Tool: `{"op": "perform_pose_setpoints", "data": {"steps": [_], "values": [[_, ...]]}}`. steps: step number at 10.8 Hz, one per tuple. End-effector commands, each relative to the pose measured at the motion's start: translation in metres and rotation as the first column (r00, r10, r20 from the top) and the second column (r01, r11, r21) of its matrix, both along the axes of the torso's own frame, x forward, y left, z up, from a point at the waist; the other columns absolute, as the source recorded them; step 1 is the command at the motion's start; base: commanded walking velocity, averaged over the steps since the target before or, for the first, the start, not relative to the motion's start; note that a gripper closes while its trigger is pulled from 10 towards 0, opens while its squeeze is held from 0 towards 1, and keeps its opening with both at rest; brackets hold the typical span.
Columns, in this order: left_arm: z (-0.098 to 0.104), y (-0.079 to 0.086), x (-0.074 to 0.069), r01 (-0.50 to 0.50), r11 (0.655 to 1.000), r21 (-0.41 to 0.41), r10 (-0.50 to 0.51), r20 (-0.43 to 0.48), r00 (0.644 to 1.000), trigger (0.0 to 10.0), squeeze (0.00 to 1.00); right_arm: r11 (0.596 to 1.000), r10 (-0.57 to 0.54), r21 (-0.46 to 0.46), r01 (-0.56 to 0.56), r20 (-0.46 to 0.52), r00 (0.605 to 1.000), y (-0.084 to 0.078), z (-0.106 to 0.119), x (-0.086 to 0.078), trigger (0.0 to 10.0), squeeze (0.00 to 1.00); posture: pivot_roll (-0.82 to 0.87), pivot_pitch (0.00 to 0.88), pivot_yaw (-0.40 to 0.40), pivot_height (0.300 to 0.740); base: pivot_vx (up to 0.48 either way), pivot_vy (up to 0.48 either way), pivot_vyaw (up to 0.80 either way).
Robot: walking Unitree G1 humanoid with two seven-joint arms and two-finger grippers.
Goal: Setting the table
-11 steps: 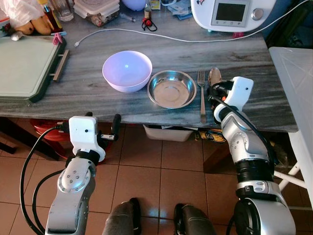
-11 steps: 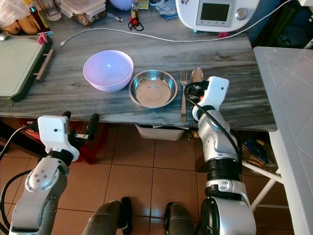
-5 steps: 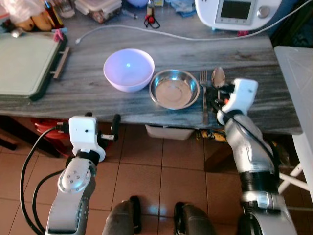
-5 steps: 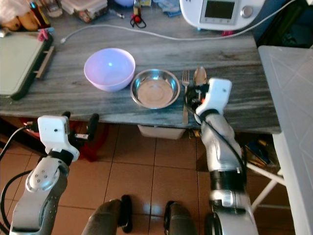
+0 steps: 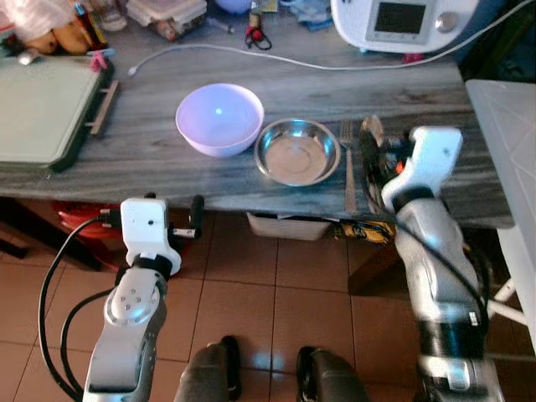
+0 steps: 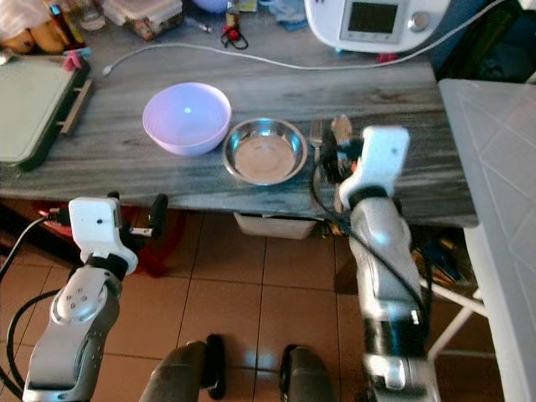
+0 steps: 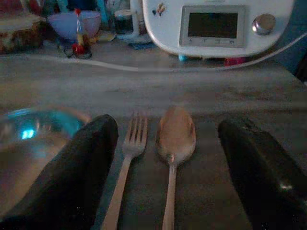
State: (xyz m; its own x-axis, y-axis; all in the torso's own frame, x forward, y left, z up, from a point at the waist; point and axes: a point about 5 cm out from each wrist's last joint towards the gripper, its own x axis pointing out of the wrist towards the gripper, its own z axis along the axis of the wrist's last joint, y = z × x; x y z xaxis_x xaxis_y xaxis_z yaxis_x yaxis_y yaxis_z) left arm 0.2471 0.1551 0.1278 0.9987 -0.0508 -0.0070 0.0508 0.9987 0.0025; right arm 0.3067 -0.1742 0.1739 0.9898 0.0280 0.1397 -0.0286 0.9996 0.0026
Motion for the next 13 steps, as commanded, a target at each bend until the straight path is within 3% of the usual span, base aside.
{"op": "perform_pose_setpoints", "data": {"steps": [1,3,5,7,8,10,13], "values": [[-0.005,0.002,-0.003,-0.016,1.0,0.007,0.017,-0.017,1.0,10.0,0.0,1.0,0.001,-0.012,-0.001,-0.004,1.0,0.003,-0.002,-0.007,10.0,0.0,0.01,0.138,0.01,0.74,0.0,0.0,0.0],[-0.004,0.002,-0.001,-0.021,1.0,0.004,0.021,-0.011,1.0,10.0,0.0,0.999,0.009,-0.052,-0.009,0.006,1.0,0.009,-0.007,-0.013,10.0,0.0,0.0,0.132,0.011,0.74,-0.251,0.0,0.0],[-0.001,0.001,0.002,-0.018,1.0,0.0,0.018,0.0,1.0,10.0,0.0,0.996,-0.034,-0.084,0.037,0.035,0.999,0.004,-0.004,-0.014,10.0,0.0,0.0,0.136,0.01,0.74,-0.264,0.0,0.0],[-0.008,0.002,0.002,-0.026,1.0,0.0,0.026,-0.007,1.0,10.0,0.0,0.992,-0.055,-0.114,0.056,0.007,0.998,0.0,-0.016,-0.017,10.0,0.0,-0.01,0.096,0.014,0.74,-0.268,0.0,0.0],[-0.011,0.001,0.004,-0.036,0.999,-0.002,0.036,-0.01,0.999,10.0,0.0,0.993,-0.059,-0.108,0.057,-0.015,0.998,0.003,-0.022,-0.018,10.0,0.0,-0.02,0.044,0.015,0.74,-0.266,0.0,0.0],[-0.018,-0.002,0.002,-0.043,0.999,-0.005,0.043,-0.019,0.999,10.0,0.0,0.998,-0.065,0.007,0.065,-0.034,0.997,0.007,-0.034,-0.026,10.0,0.0,-0.02,0.0,0.021,0.74,-0.268,0.0,0.0],[-0.024,0.009,-0.004,-0.059,0.998,0.017,0.059,-0.032,0.998,10.0,0.0,0.997,-0.059,-0.055,0.058,-0.016,0.998,-0.002,-0.053,-0.049,10.0,0.0,-0.02,0.0,0.031,0.74,-0.269,0.0,0.0]]}}
